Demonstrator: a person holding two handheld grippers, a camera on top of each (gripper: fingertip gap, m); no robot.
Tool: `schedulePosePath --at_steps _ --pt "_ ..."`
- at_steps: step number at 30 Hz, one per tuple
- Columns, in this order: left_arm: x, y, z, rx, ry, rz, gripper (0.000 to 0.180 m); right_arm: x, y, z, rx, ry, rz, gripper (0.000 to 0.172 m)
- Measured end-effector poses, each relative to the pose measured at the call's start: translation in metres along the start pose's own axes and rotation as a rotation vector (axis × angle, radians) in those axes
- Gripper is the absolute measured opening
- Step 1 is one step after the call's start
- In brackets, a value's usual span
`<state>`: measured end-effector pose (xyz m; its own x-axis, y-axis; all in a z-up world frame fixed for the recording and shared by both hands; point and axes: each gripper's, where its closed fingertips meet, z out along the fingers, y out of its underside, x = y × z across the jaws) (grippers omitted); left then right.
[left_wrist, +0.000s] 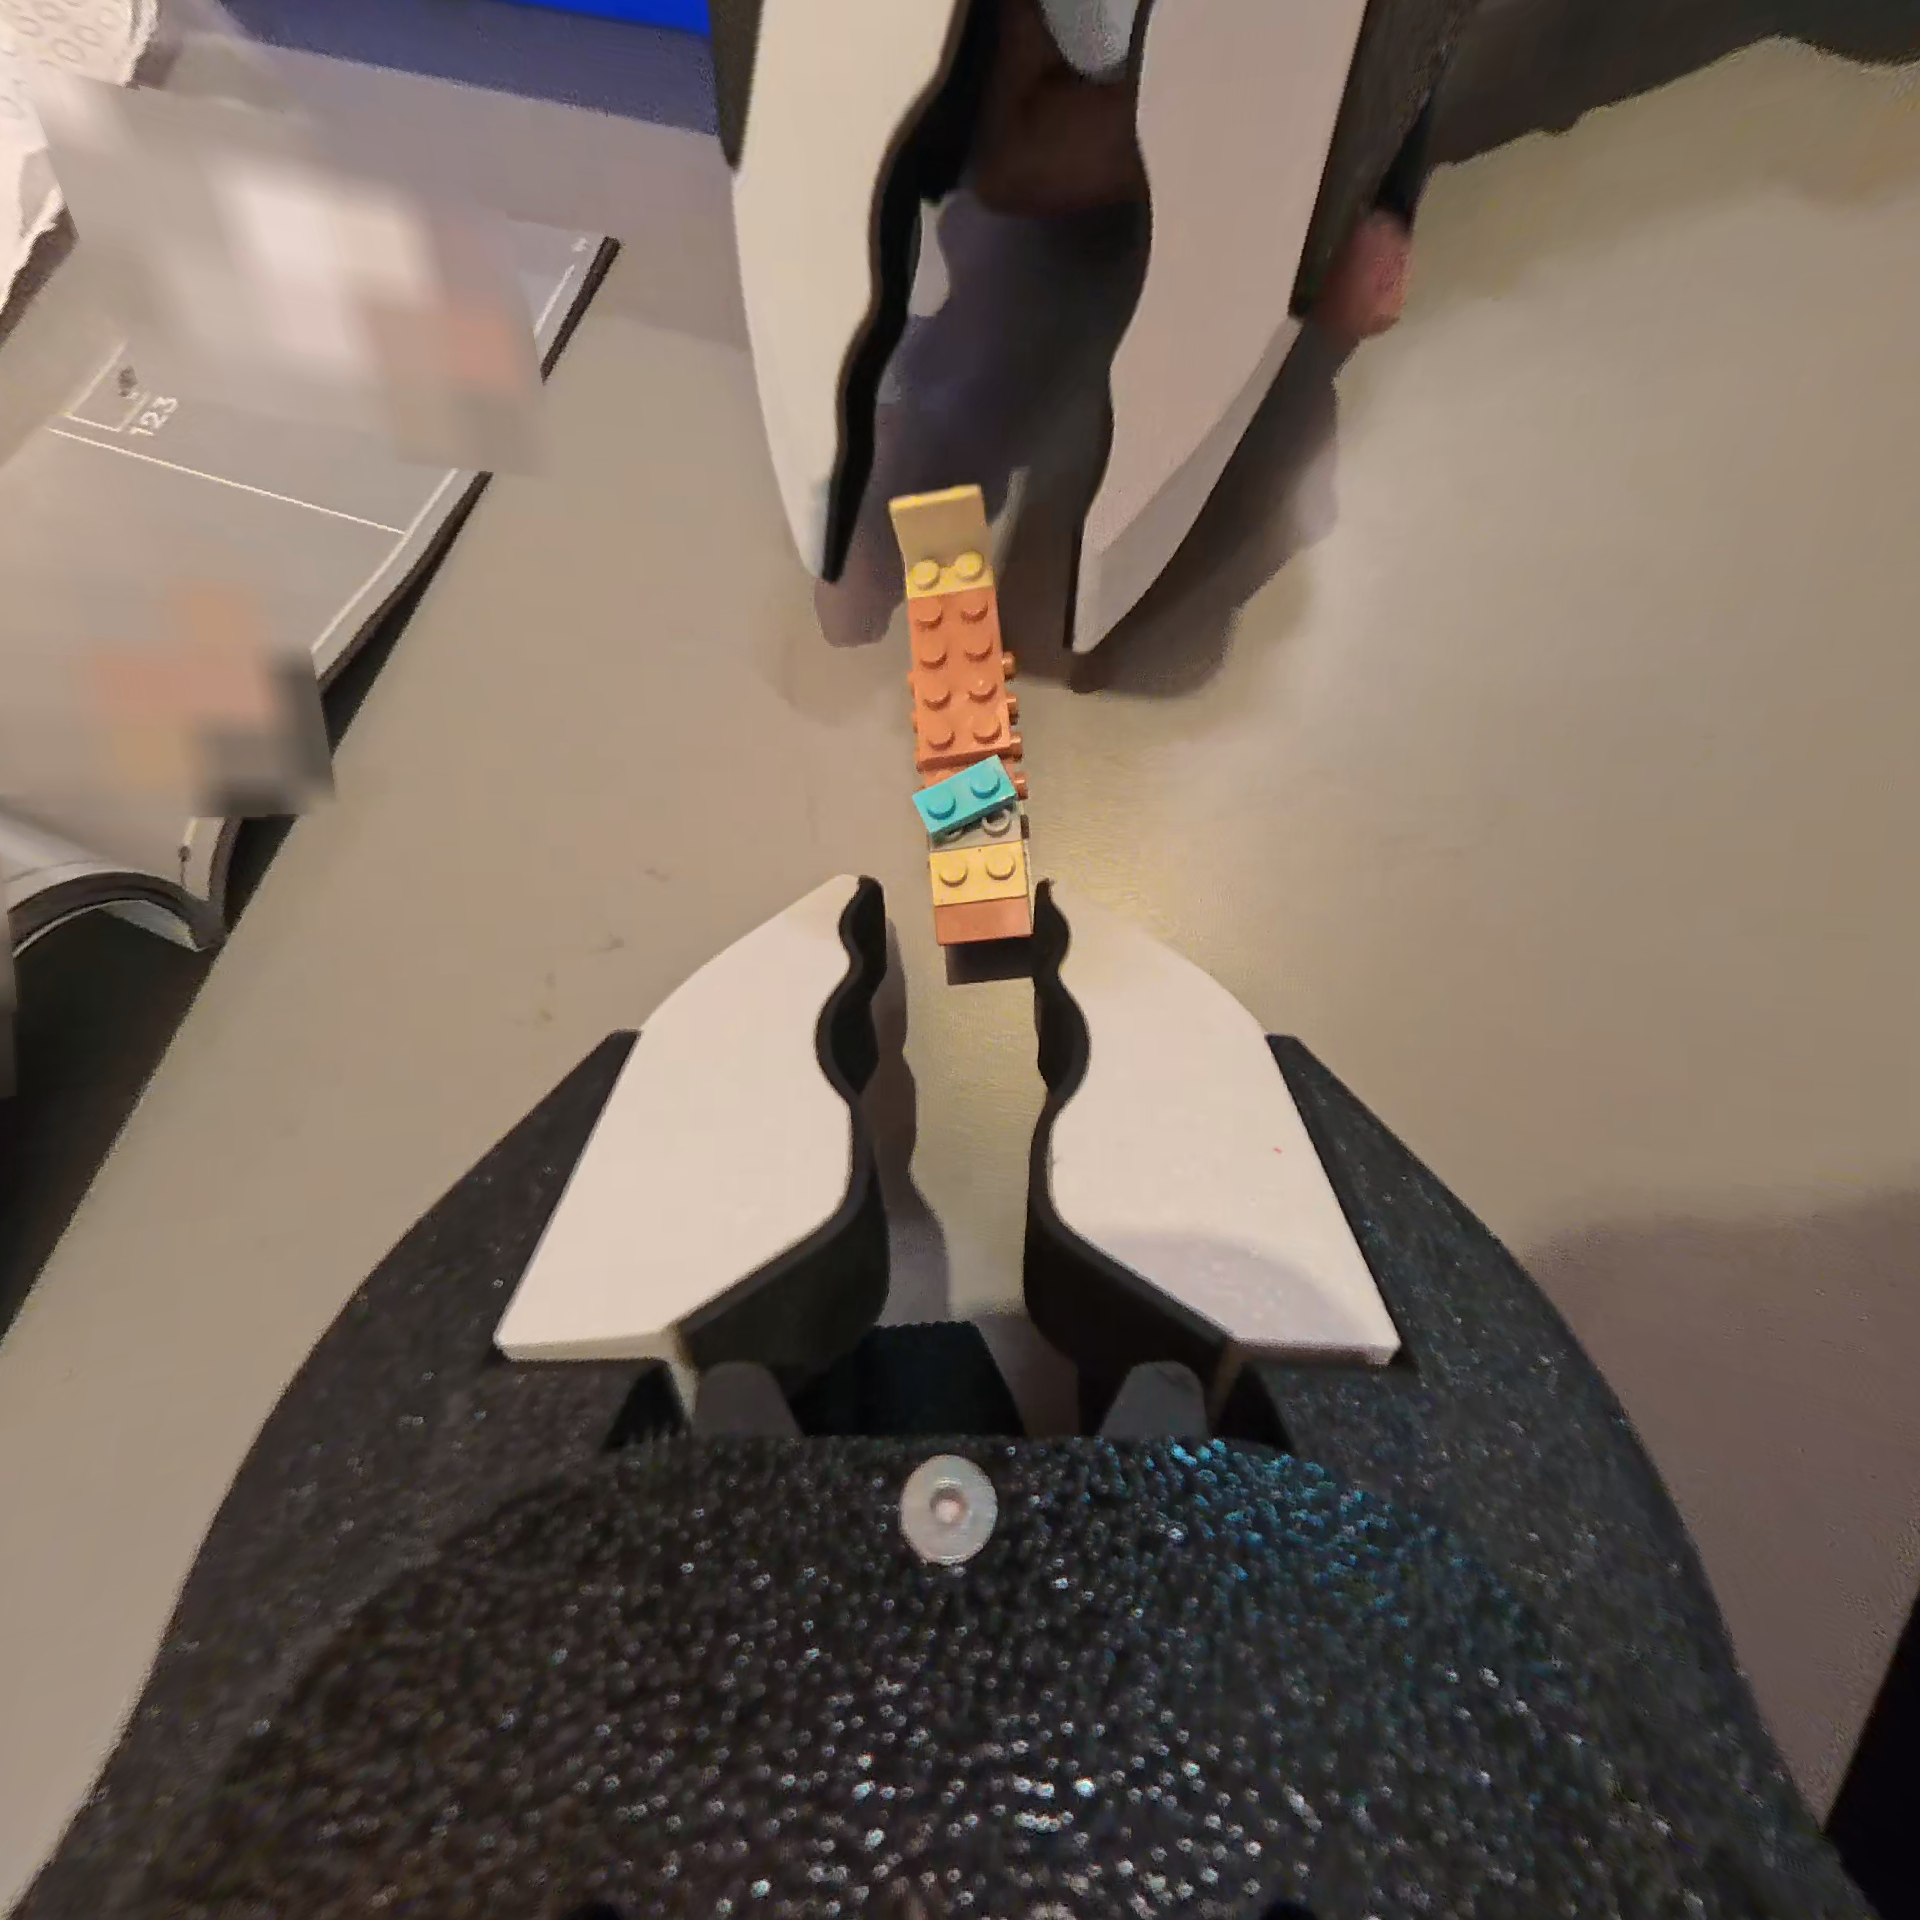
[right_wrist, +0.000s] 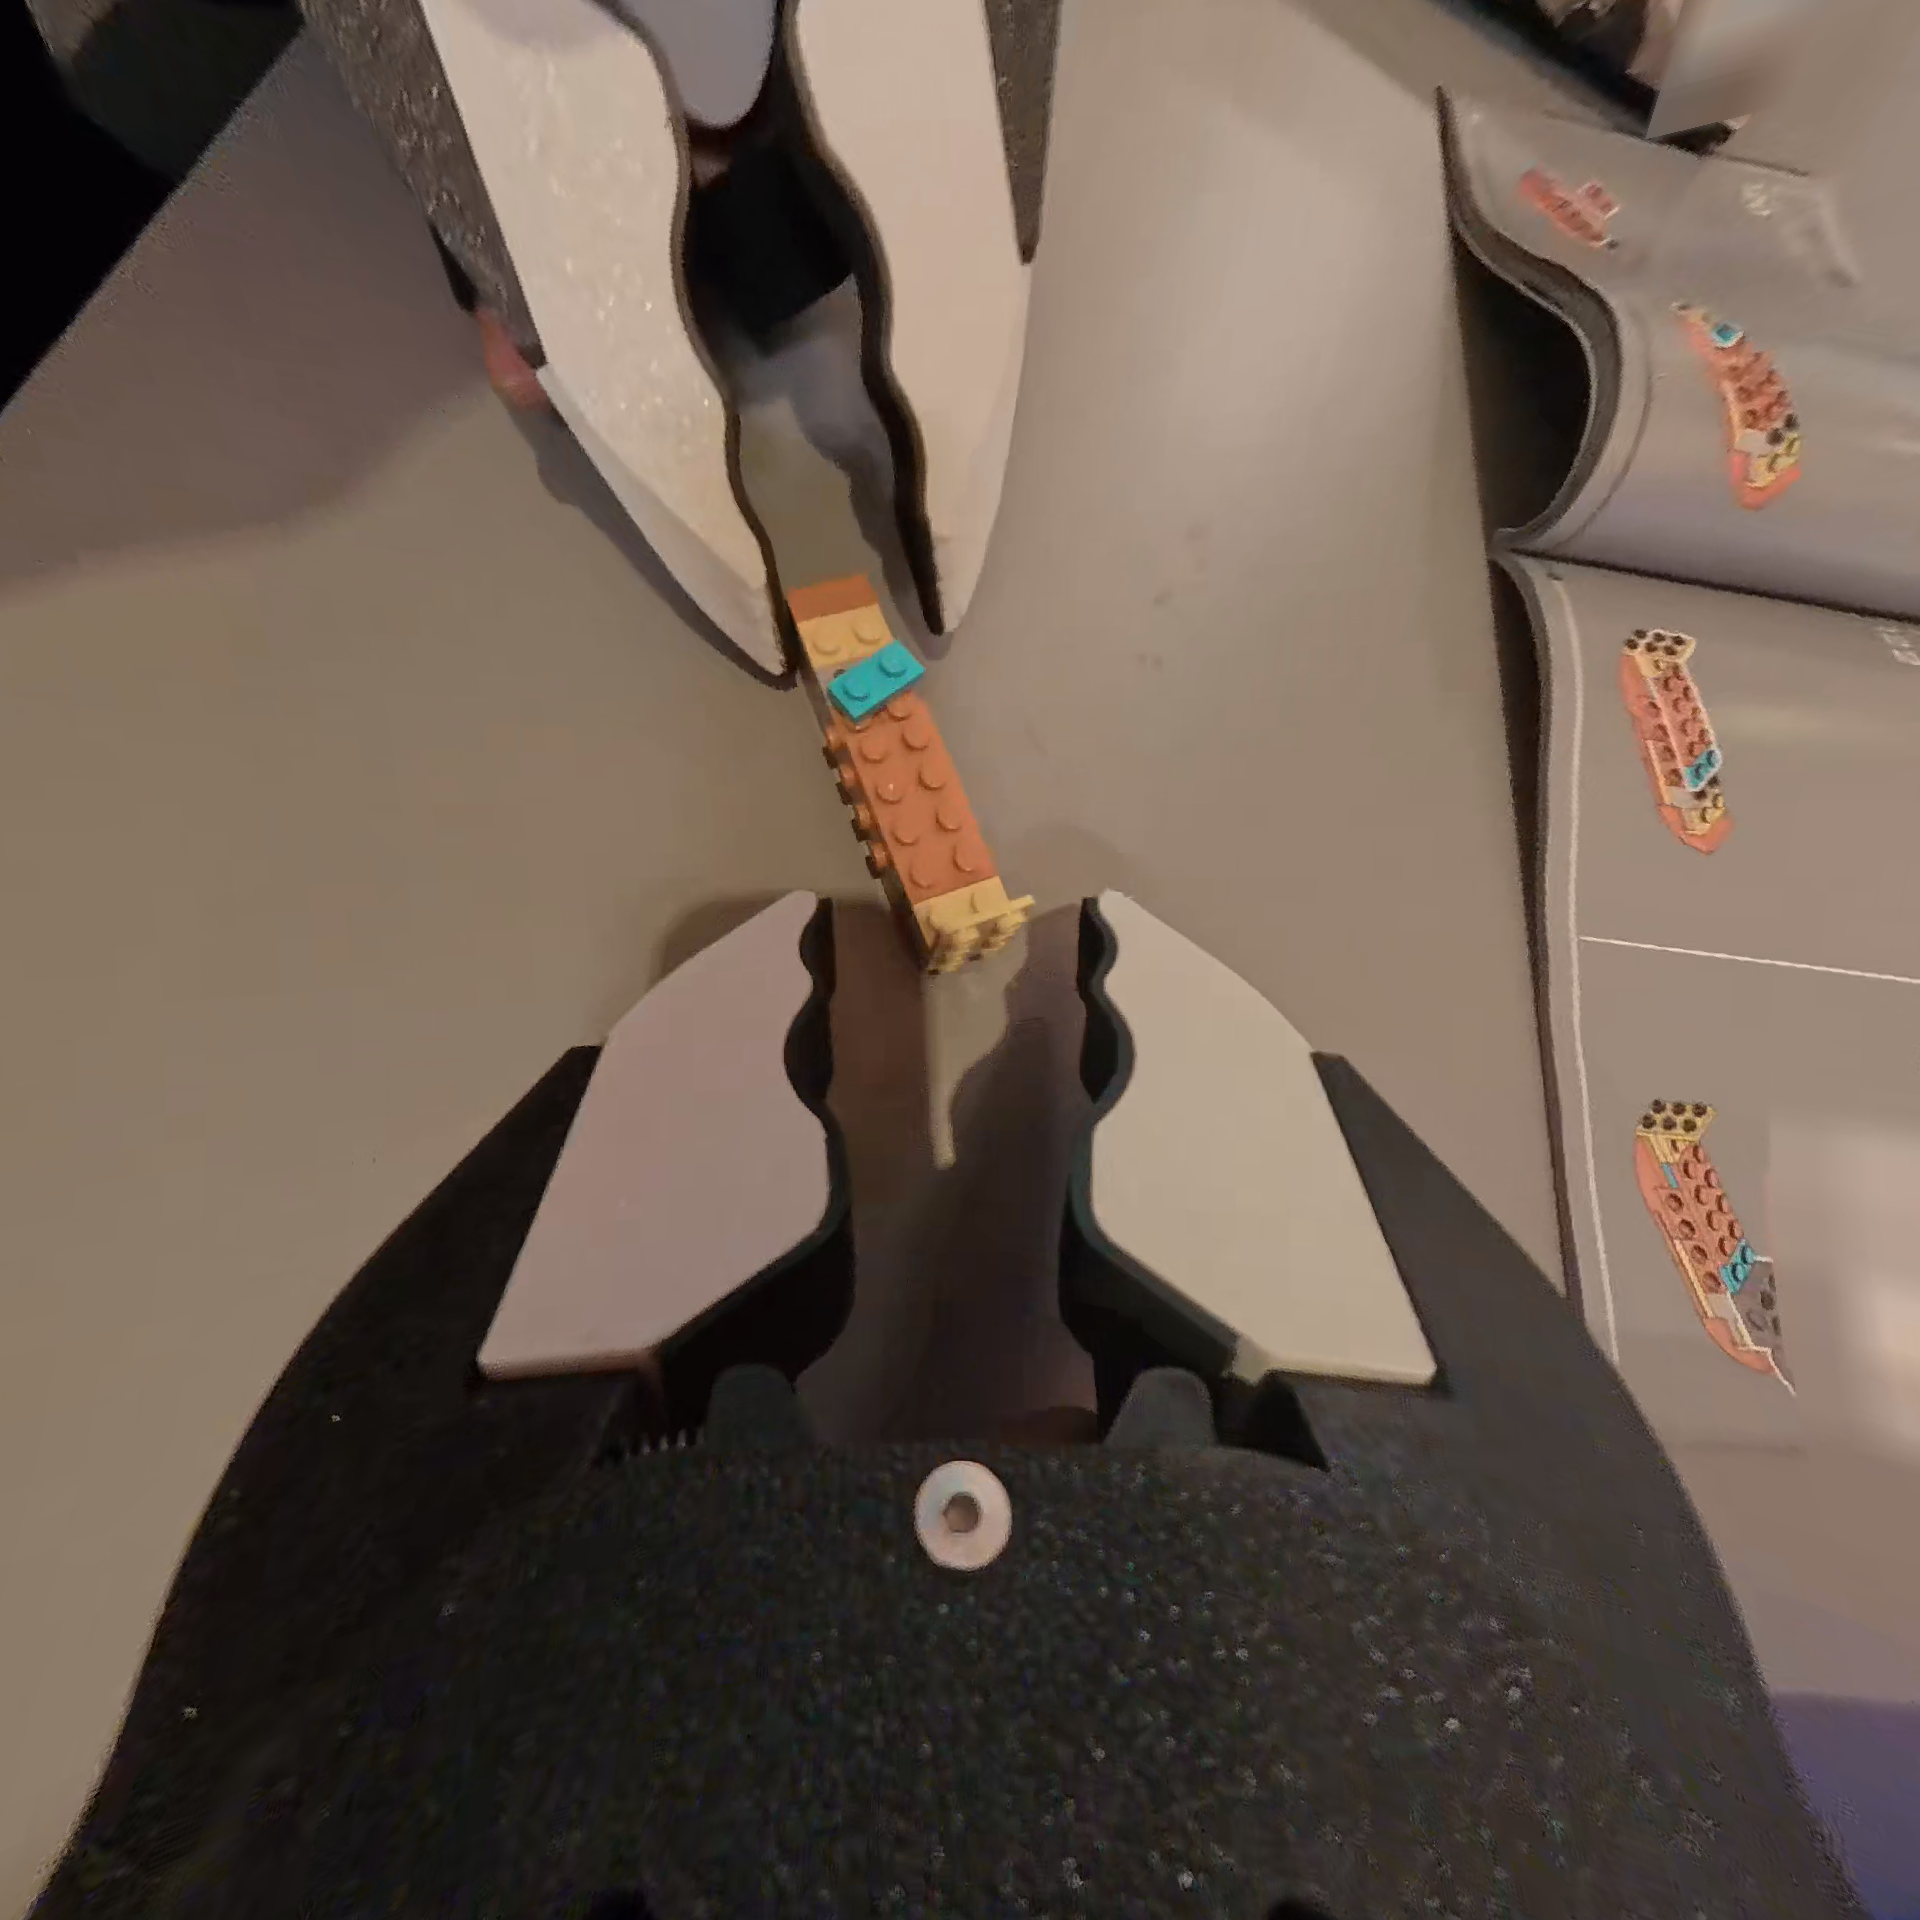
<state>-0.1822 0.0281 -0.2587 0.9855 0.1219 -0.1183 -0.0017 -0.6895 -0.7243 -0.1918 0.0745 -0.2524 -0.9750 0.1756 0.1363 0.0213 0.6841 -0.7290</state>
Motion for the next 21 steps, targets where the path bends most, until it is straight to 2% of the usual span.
schedulePosePath --at_steps 6,10,21 --pt "0.002 -0.004 -0.002 0.036 0.086 -0.011 0.027 -0.003 -0.002 0.007 -0.014 -0.016 -0.052 0.034" --pt "-0.003 -0.005 -0.005 0.051 0.081 -0.007 0.026 -0.004 -0.002 0.007 -0.011 -0.013 -0.059 0.024" --pt "0.001 -0.017 -0.003 0.061 0.072 0.071 0.018 -0.006 -0.002 0.008 -0.007 -0.011 -0.069 0.021"
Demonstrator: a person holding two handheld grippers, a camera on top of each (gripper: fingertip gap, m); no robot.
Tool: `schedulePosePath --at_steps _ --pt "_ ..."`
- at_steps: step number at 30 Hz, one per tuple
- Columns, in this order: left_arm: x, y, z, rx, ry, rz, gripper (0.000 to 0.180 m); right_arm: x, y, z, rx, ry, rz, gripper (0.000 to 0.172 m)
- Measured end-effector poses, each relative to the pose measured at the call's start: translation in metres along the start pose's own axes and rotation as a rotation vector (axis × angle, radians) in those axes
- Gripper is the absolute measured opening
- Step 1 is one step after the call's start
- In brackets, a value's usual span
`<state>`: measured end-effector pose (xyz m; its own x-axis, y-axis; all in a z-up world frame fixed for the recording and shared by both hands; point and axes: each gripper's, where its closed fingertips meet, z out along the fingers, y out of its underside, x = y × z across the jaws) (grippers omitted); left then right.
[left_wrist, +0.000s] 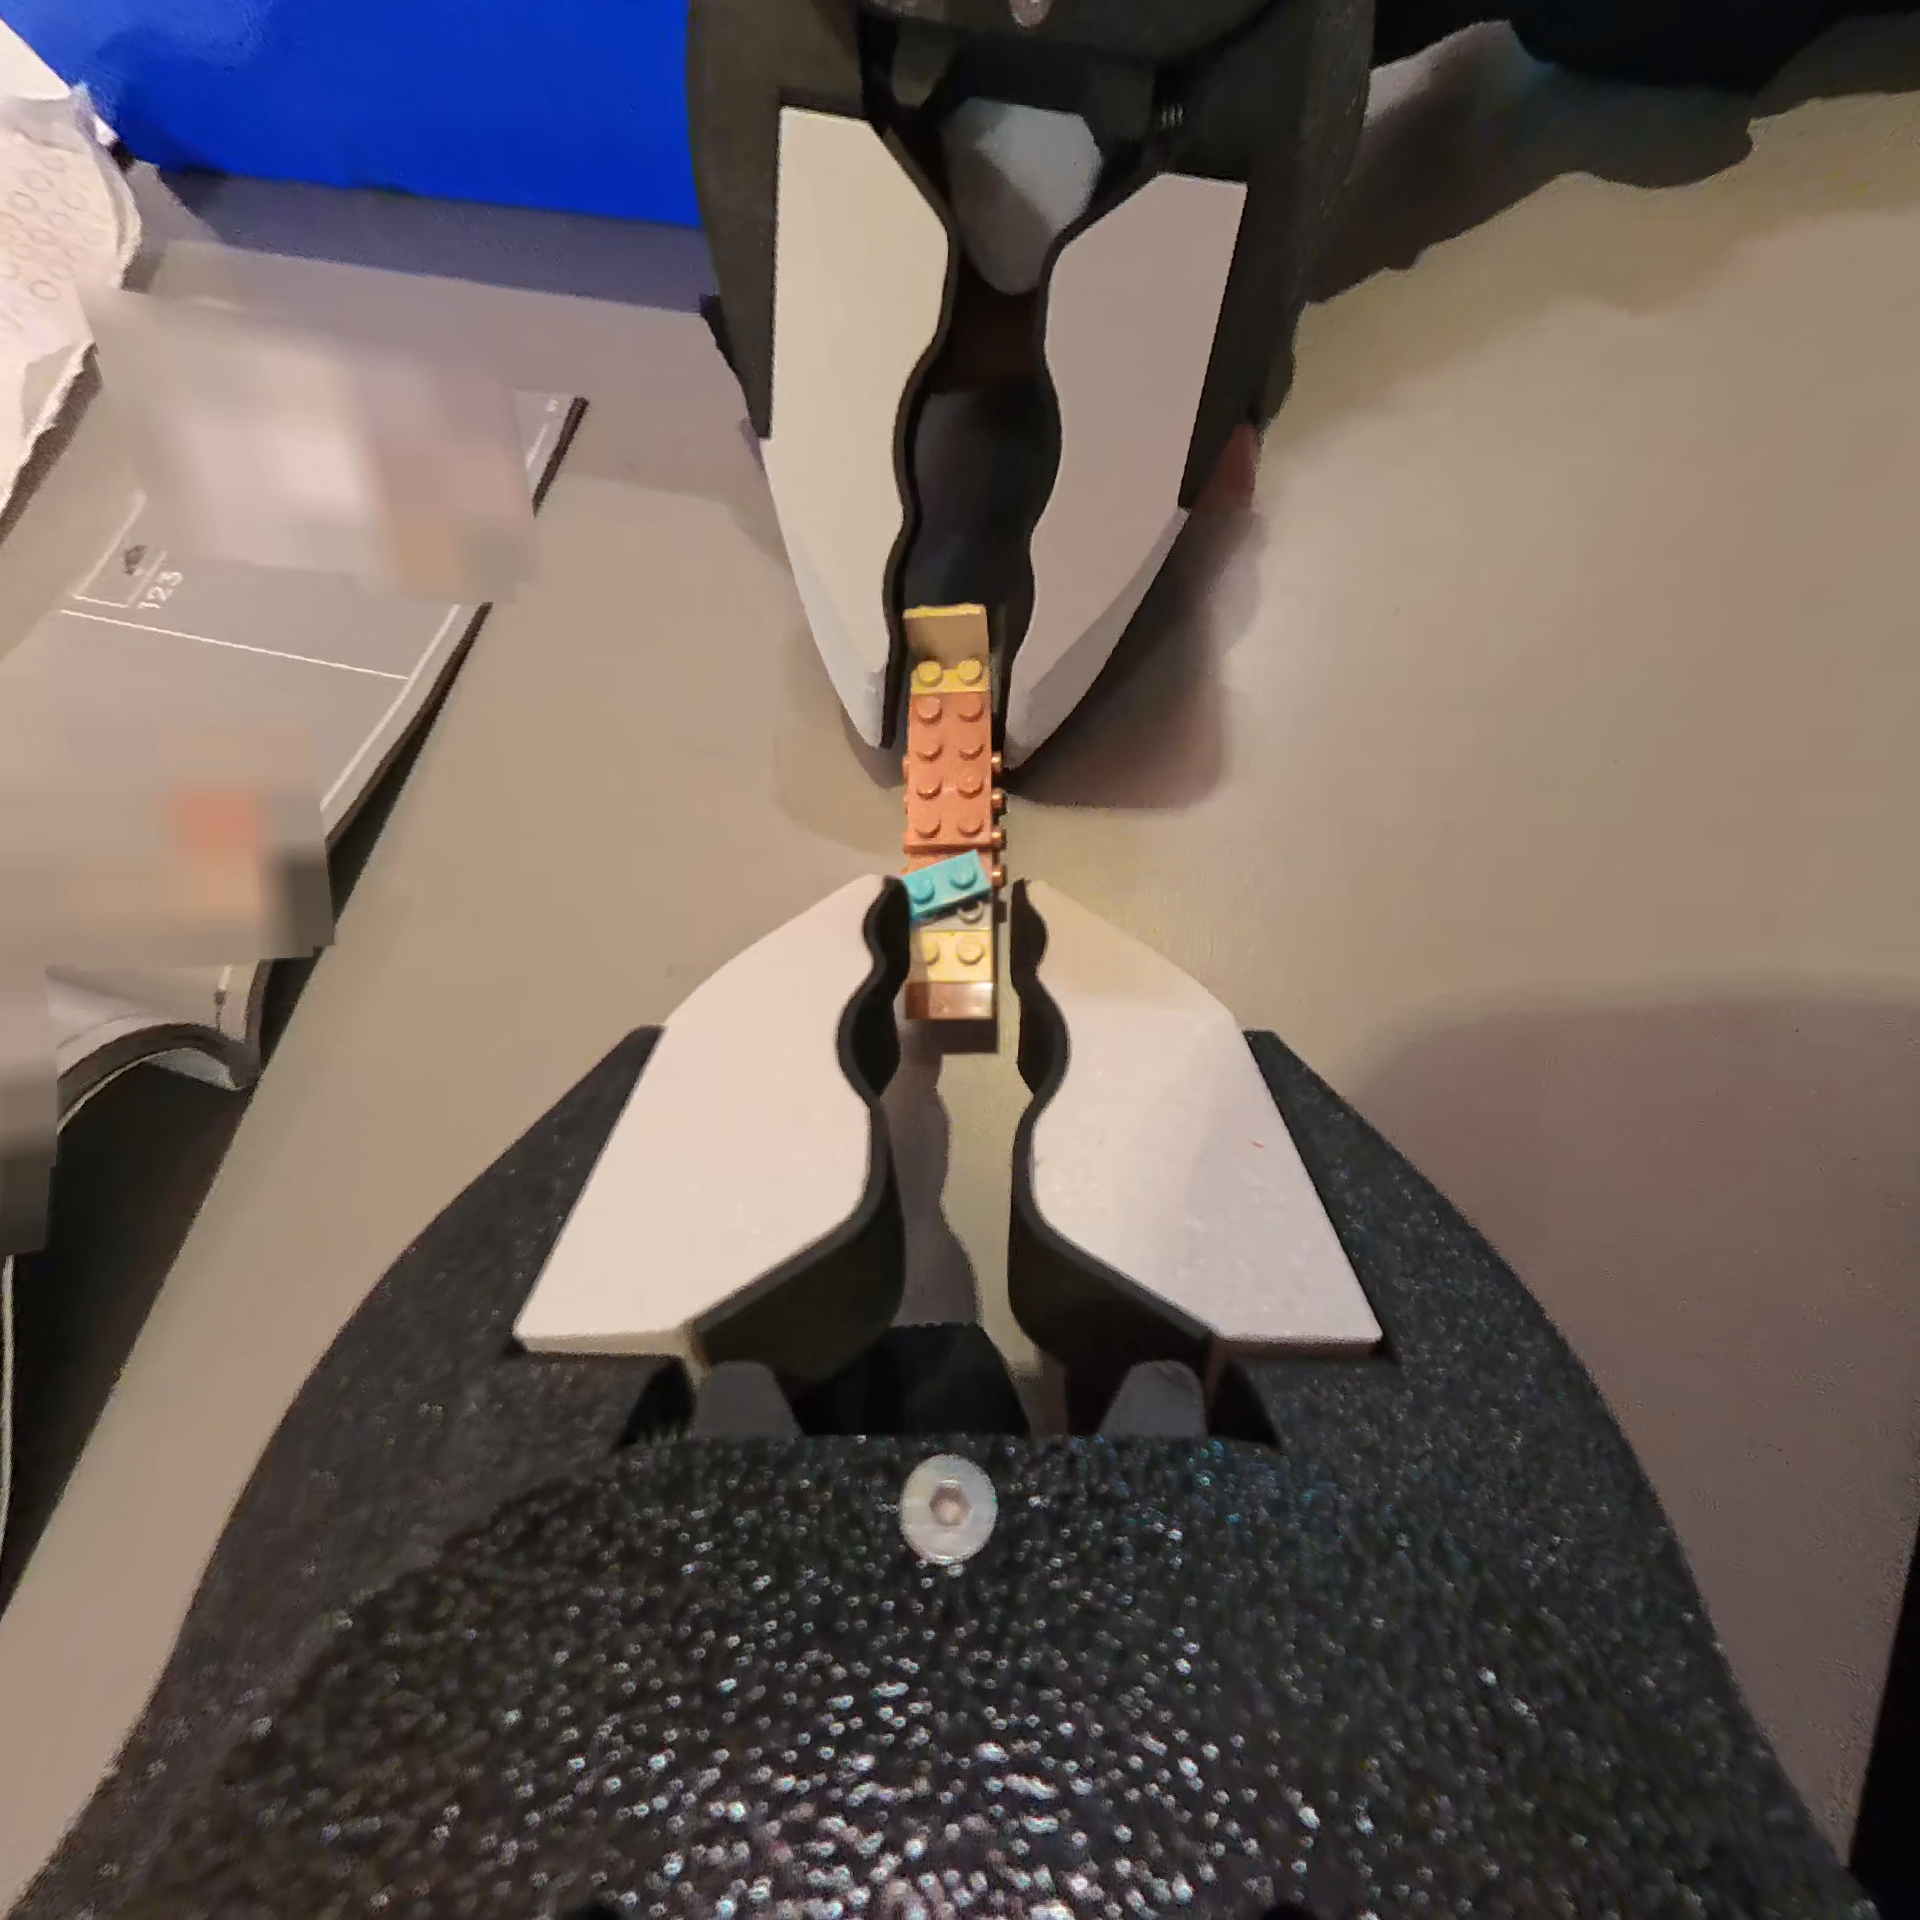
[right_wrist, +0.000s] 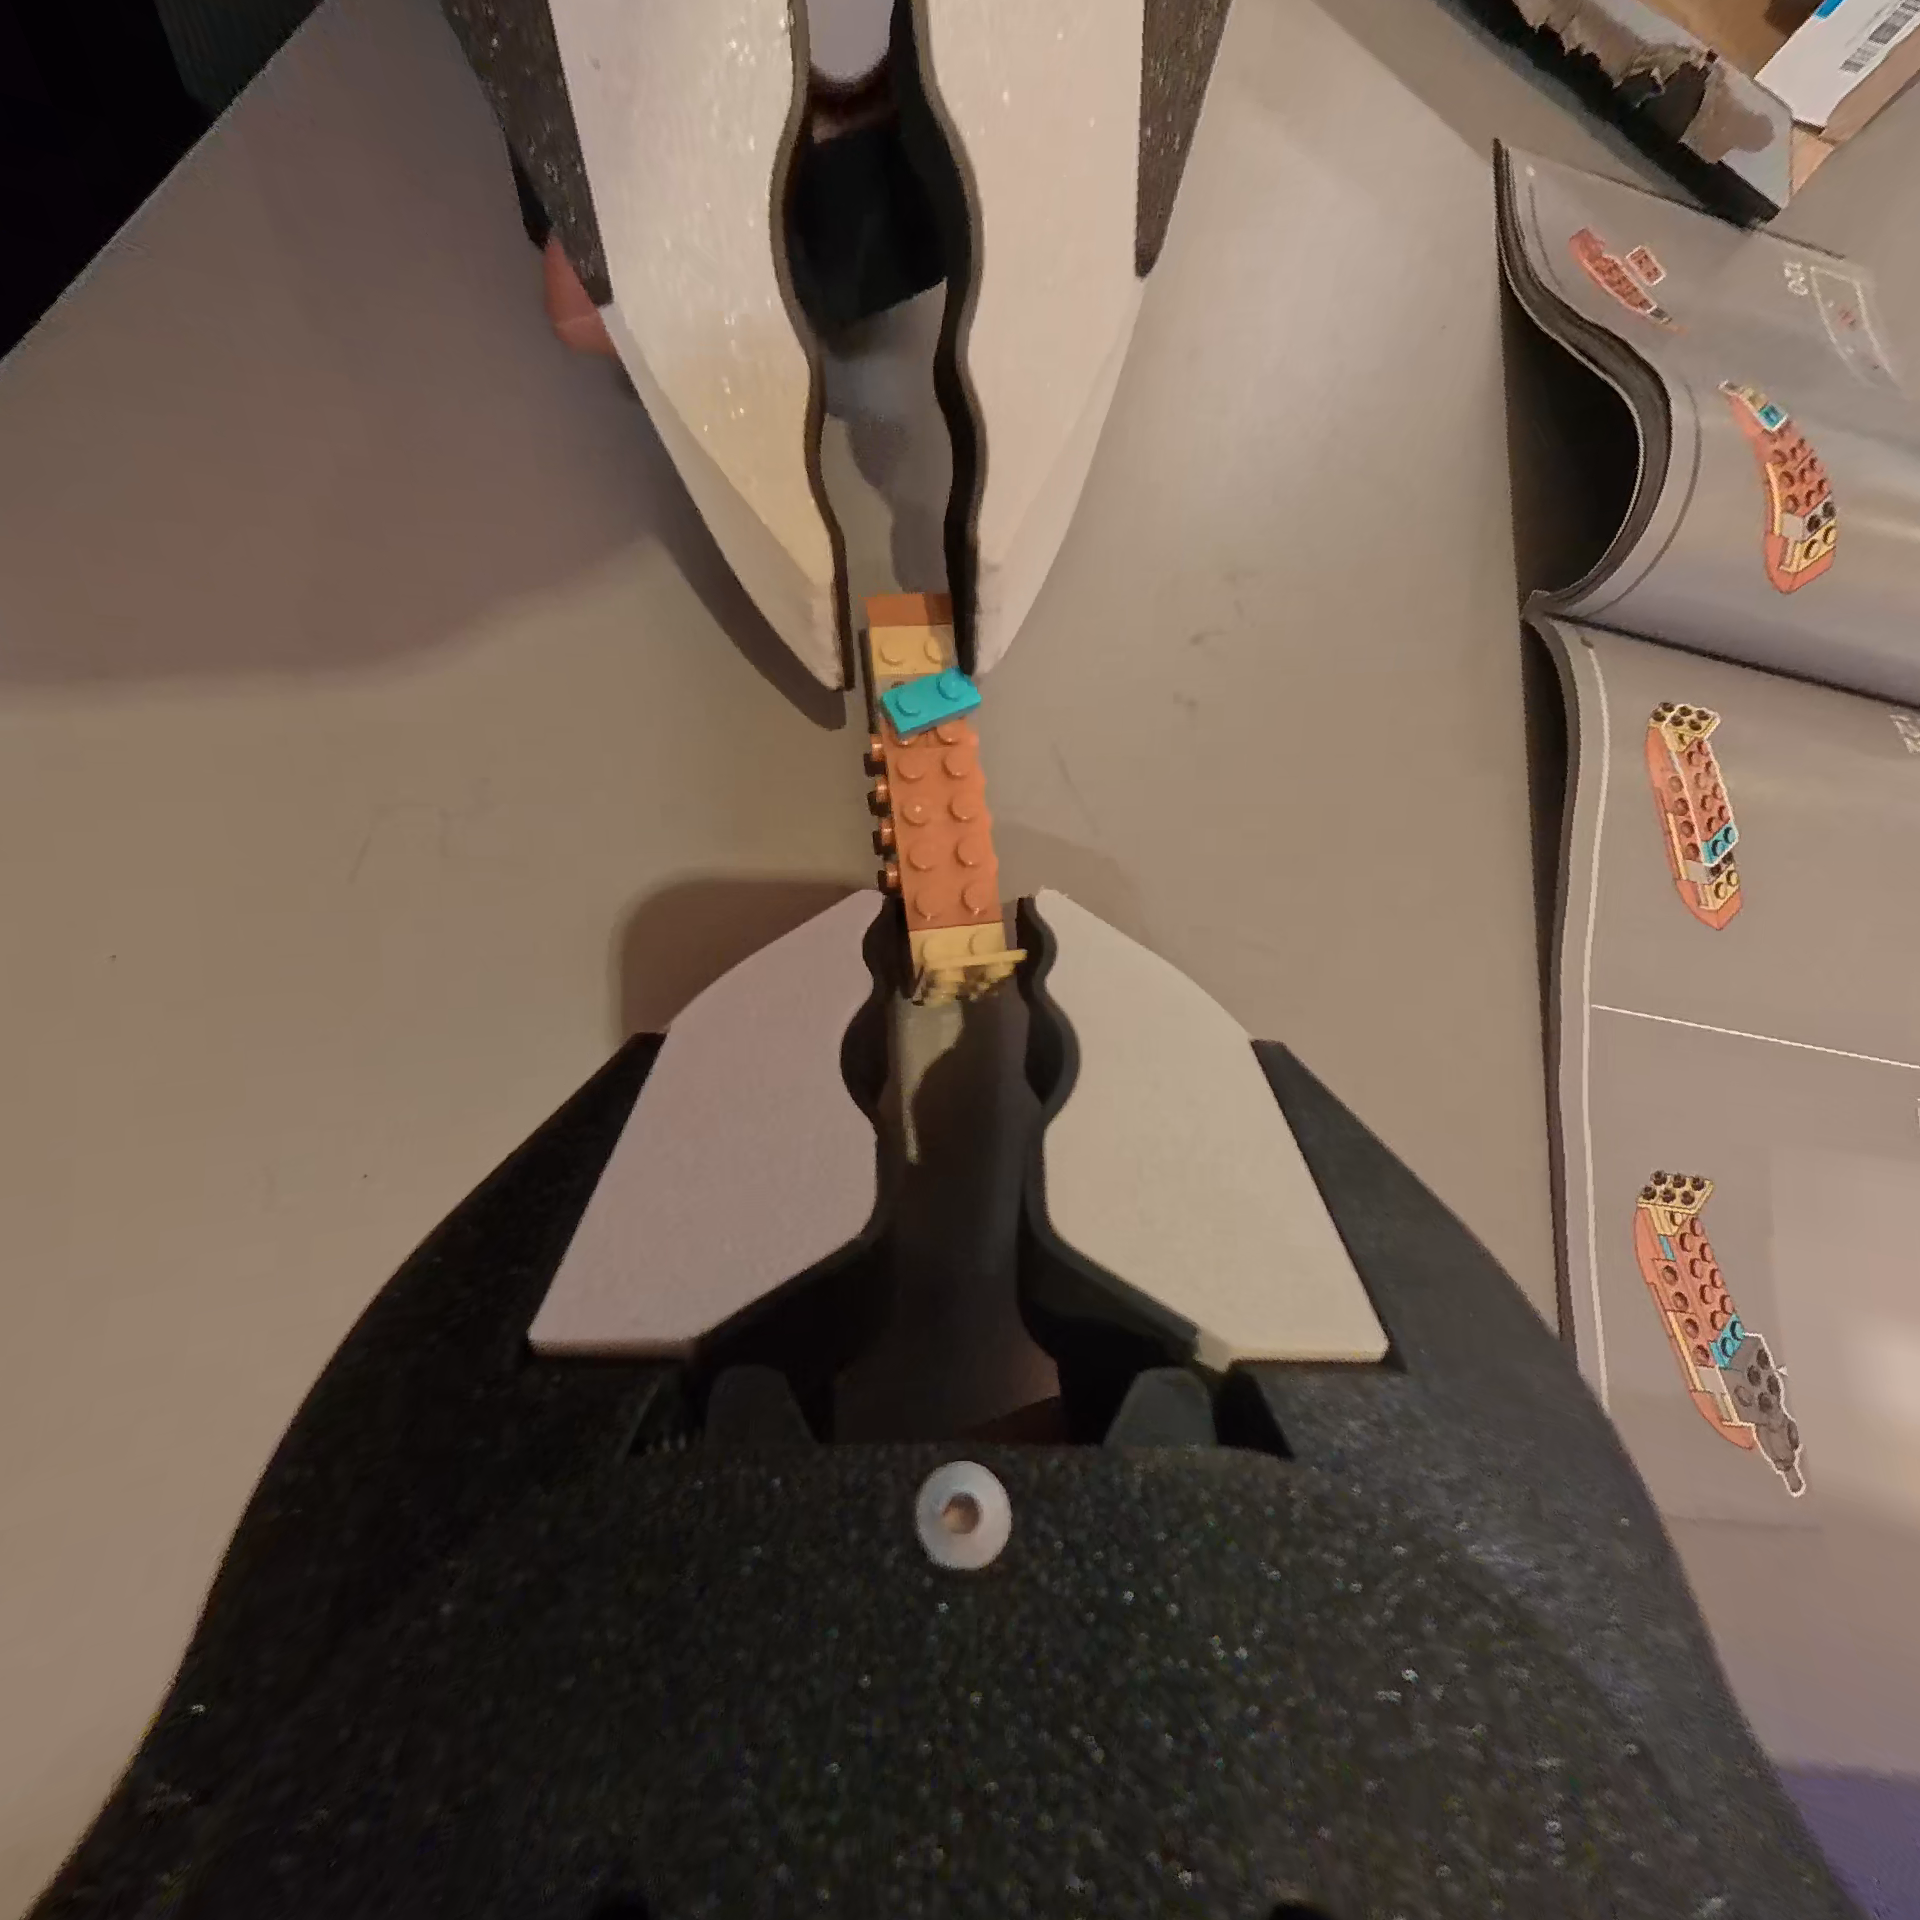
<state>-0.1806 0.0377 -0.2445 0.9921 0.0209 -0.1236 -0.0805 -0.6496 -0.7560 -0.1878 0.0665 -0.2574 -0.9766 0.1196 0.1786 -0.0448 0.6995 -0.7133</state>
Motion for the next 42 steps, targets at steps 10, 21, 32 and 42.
schedulePosePath --at_steps 10,21,32,42 --pt "0.0003 -0.0019 0.0061 -0.006 0.011 0.008 0.018 -0.0003 0.0001 -0.0001 0.002 0.003 -0.003 0.021" --pt "-0.0027 -0.0039 0.0034 -0.001 -0.010 0.009 0.018 -0.0009 0.0000 -0.0004 0.003 -0.003 -0.001 0.020" --pt "-0.0029 -0.0032 0.0088 -0.028 -0.005 0.016 0.016 -0.0016 -0.0004 -0.0007 0.003 -0.005 -0.005 0.019" --pt "-0.0014 -0.0036 0.0081 -0.027 -0.014 0.018 0.017 -0.0019 -0.0004 -0.0009 0.002 -0.008 -0.002 0.019"
